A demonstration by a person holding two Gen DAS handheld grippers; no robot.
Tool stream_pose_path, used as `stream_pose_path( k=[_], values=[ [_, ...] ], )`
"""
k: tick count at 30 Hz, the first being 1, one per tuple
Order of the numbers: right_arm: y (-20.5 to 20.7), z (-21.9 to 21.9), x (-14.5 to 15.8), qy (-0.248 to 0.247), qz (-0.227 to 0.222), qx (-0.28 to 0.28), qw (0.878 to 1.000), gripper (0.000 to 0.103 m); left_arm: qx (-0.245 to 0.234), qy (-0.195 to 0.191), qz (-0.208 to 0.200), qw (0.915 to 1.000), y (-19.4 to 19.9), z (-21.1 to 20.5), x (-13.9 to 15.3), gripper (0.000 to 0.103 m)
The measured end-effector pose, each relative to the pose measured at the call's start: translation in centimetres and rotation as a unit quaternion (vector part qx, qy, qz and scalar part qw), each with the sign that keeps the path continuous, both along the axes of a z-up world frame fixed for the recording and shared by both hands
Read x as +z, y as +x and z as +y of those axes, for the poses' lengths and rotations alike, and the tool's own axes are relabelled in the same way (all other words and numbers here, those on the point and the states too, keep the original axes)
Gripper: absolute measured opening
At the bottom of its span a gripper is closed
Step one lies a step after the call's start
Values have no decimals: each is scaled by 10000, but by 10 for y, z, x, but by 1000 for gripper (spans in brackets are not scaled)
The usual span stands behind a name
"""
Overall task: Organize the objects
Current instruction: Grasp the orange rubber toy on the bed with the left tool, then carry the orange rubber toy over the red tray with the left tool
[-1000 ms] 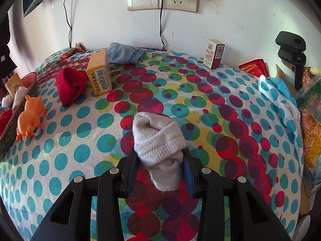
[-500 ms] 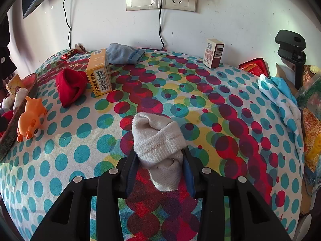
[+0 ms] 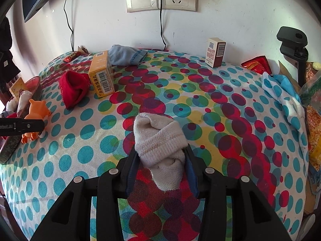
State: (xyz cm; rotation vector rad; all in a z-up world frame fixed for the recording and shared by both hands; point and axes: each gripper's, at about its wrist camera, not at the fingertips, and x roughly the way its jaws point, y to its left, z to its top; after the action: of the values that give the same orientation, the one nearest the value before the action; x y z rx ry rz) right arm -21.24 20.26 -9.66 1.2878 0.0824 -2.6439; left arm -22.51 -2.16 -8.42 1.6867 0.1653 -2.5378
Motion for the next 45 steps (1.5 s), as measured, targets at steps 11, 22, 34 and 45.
stream_pose_path(
  k=[11, 22, 34, 45],
  values=[
    [0, 0, -1, 130, 8, 4, 9999, 42, -181, -378, 531, 9977, 7, 11, -6, 58],
    [0, 0, -1, 164, 11, 6, 9999, 42, -520, -569, 700, 9946, 20, 32, -1, 57],
    [0, 0, -1, 163, 11, 4, 9999, 42, -839, -665, 741, 9915, 44, 45, -3, 57],
    [0, 0, -1, 164, 11, -1, 9999, 42, -1124, -898, 928, 9852, 65, 52, 8, 57]
  ],
)
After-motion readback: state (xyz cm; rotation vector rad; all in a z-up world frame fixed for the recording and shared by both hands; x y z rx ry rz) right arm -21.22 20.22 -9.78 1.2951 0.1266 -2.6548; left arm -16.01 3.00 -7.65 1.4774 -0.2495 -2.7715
